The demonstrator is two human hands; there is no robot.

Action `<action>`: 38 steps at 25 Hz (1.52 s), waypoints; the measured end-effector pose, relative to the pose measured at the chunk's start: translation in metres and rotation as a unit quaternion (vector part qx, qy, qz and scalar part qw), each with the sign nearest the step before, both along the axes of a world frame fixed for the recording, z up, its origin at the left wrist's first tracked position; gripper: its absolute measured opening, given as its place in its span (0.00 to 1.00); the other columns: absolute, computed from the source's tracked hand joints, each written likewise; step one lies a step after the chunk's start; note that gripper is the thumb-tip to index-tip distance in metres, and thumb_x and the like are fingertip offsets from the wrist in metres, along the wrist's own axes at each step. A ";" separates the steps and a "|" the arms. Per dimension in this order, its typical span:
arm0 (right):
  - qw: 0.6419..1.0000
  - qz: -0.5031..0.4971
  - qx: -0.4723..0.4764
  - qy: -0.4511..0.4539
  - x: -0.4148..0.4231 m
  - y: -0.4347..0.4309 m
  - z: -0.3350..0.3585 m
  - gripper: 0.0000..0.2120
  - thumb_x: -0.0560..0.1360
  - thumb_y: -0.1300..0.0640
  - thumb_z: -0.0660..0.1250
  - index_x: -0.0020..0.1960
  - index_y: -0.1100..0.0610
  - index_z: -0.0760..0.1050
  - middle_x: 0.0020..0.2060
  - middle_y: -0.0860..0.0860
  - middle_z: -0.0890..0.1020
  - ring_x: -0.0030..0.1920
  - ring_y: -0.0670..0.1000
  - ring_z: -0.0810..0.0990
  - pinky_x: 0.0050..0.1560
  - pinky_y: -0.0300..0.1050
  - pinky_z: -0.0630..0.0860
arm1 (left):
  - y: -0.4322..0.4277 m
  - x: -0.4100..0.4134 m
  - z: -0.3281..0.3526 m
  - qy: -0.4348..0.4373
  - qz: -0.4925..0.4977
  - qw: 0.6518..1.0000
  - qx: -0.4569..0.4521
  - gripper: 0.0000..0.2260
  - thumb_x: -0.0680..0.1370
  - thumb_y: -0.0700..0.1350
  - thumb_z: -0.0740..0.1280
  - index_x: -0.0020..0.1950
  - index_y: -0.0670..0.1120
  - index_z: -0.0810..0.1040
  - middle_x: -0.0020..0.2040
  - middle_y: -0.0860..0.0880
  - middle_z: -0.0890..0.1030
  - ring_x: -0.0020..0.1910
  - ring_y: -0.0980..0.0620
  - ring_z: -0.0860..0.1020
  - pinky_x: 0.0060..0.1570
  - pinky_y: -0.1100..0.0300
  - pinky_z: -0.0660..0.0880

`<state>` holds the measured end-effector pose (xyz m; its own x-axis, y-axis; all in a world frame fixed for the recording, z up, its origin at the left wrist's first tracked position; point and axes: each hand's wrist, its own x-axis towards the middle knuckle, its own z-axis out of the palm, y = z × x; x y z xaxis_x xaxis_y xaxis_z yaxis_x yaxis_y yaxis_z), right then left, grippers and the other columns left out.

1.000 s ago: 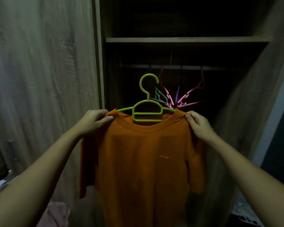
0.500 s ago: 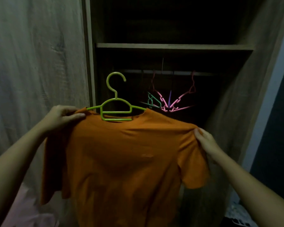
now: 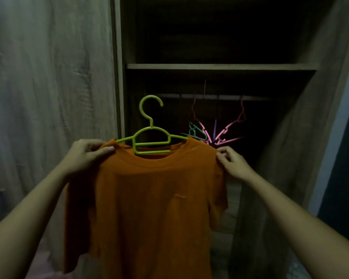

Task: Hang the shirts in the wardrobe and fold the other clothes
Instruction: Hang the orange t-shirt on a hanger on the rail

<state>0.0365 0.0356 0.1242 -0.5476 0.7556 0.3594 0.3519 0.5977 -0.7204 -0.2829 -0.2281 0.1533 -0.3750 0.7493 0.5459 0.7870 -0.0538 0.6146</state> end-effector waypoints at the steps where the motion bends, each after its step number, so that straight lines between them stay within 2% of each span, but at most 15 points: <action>1: 1.000 0.012 -0.020 0.019 0.001 -0.001 -0.006 0.12 0.78 0.51 0.61 0.61 0.52 0.68 0.50 0.52 0.79 0.45 0.48 0.78 0.41 0.40 0.73 | -0.004 -0.003 0.002 -0.002 0.011 1.000 0.009 0.06 0.74 0.54 0.67 0.45 0.55 0.81 0.43 0.51 0.82 0.43 0.54 0.81 0.42 0.60 0.76; 5: 0.994 0.039 -0.031 0.100 0.000 -0.003 -0.022 0.05 0.79 0.54 0.59 0.49 0.51 0.73 0.41 0.50 0.78 0.41 0.49 0.77 0.40 0.40 0.72 | -0.021 -0.016 0.006 0.032 0.040 0.999 0.010 0.05 0.74 0.49 0.69 0.42 0.61 0.79 0.43 0.56 0.81 0.44 0.57 0.79 0.37 0.65 0.75; 8: 0.941 0.076 -0.222 0.243 0.000 -0.006 -0.009 0.09 0.80 0.59 0.55 0.49 0.53 0.74 0.38 0.52 0.76 0.38 0.49 0.75 0.37 0.40 0.74 | -0.036 -0.023 0.009 0.002 0.029 1.000 -0.005 0.01 0.68 0.62 0.71 0.38 0.69 0.81 0.39 0.59 0.84 0.41 0.60 0.80 0.39 0.65 0.76; 10: 0.915 0.085 -0.296 0.259 0.001 -0.002 0.003 0.11 0.79 0.60 0.54 0.51 0.56 0.76 0.42 0.55 0.77 0.42 0.52 0.76 0.44 0.44 0.74 | -0.041 -0.023 0.008 -0.032 0.005 0.999 0.013 0.03 0.65 0.63 0.71 0.38 0.69 0.81 0.40 0.61 0.84 0.39 0.59 0.81 0.39 0.66 0.77; 12: 0.960 0.043 -0.238 0.138 -0.004 0.002 0.010 0.12 0.79 0.59 0.55 0.50 0.56 0.78 0.46 0.56 0.79 0.46 0.54 0.77 0.47 0.46 0.74 | -0.037 -0.019 0.007 -0.057 -0.010 0.998 0.025 0.01 0.67 0.60 0.73 0.38 0.66 0.83 0.39 0.58 0.84 0.38 0.59 0.82 0.37 0.70 0.77; 14: 0.992 -0.059 -0.103 0.044 -0.011 -0.004 0.014 0.09 0.79 0.57 0.58 0.53 0.55 0.77 0.48 0.53 0.79 0.45 0.50 0.77 0.43 0.43 0.73 | -0.030 -0.014 0.003 -0.046 -0.003 0.999 0.024 0.05 0.71 0.52 0.70 0.37 0.61 0.84 0.39 0.57 0.85 0.39 0.60 0.82 0.36 0.72 0.76; 16: 0.980 -0.162 0.022 0.116 -0.019 -0.020 0.016 0.09 0.79 0.57 0.59 0.58 0.55 0.73 0.52 0.51 0.77 0.46 0.47 0.75 0.41 0.39 0.71 | -0.024 -0.010 -0.004 -0.009 0.034 0.999 0.007 0.04 0.72 0.51 0.68 0.41 0.61 0.81 0.38 0.56 0.84 0.41 0.57 0.81 0.38 0.68 0.77; 19: 0.982 -0.020 0.063 0.175 -0.042 -0.064 0.018 0.07 0.79 0.57 0.59 0.56 0.54 0.73 0.46 0.47 0.78 0.44 0.45 0.77 0.37 0.30 0.73 | -0.014 0.004 -0.009 0.033 0.075 0.997 0.001 0.05 0.74 0.51 0.68 0.48 0.54 0.81 0.43 0.53 0.83 0.44 0.58 0.80 0.43 0.60 0.78; 22: 0.971 0.184 -0.112 0.106 -0.084 -0.112 0.024 0.13 0.80 0.54 0.57 0.62 0.54 0.72 0.49 0.45 0.78 0.49 0.43 0.78 0.49 0.33 0.75 | 0.001 0.033 -0.004 0.078 0.128 0.989 0.017 0.13 0.75 0.53 0.67 0.54 0.47 0.82 0.44 0.51 0.82 0.42 0.57 0.79 0.41 0.59 0.78; 24: 0.943 0.223 -0.214 0.123 -0.114 -0.121 0.033 0.15 0.81 0.52 0.54 0.65 0.56 0.69 0.51 0.47 0.77 0.53 0.46 0.78 0.53 0.38 0.74 | 0.005 0.052 0.000 0.113 0.191 0.975 0.025 0.14 0.75 0.57 0.65 0.54 0.50 0.81 0.44 0.51 0.83 0.42 0.52 0.80 0.42 0.54 0.79; 26: 0.926 0.214 -0.271 0.151 -0.134 -0.119 0.043 0.14 0.81 0.51 0.55 0.61 0.56 0.72 0.47 0.49 0.78 0.50 0.46 0.79 0.48 0.36 0.75 | 0.009 0.070 0.001 0.129 0.210 0.969 0.021 0.15 0.76 0.59 0.63 0.54 0.52 0.80 0.44 0.51 0.82 0.42 0.51 0.80 0.42 0.52 0.79; 28: 0.932 0.193 -0.268 0.147 -0.143 -0.115 0.048 0.10 0.80 0.51 0.58 0.53 0.56 0.74 0.39 0.49 0.78 0.38 0.43 0.78 0.36 0.32 0.73 | 0.009 0.085 0.004 0.115 0.166 0.979 -0.034 0.15 0.76 0.57 0.63 0.57 0.50 0.78 0.46 0.51 0.81 0.44 0.52 0.80 0.45 0.52 0.79; 31: 0.935 0.199 -0.250 0.151 -0.145 -0.105 0.049 0.14 0.78 0.52 0.63 0.60 0.59 0.72 0.25 0.45 0.77 0.26 0.40 0.77 0.26 0.29 0.70 | 0.001 0.102 0.013 0.062 0.025 0.986 -0.151 0.20 0.77 0.53 0.64 0.69 0.53 0.69 0.55 0.50 0.79 0.51 0.53 0.79 0.55 0.53 0.77; 35: 0.951 0.183 -0.212 0.129 -0.147 -0.081 0.054 0.10 0.78 0.53 0.61 0.53 0.58 0.75 0.32 0.48 0.79 0.44 0.48 0.80 0.44 0.39 0.77 | -0.001 0.128 0.000 -0.035 -0.120 0.983 -0.138 0.32 0.77 0.46 0.65 0.76 0.53 0.50 0.56 0.56 0.74 0.55 0.59 0.77 0.57 0.65 0.74; 38: 0.966 0.180 -0.160 0.095 -0.158 -0.052 0.061 0.11 0.79 0.52 0.59 0.54 0.57 0.75 0.36 0.49 0.77 0.40 0.46 0.78 0.41 0.37 0.74 | 0.032 0.122 -0.010 -0.043 -0.101 0.990 -0.091 0.34 0.77 0.46 0.65 0.77 0.53 0.49 0.49 0.44 0.80 0.42 0.56 0.81 0.44 0.63 0.79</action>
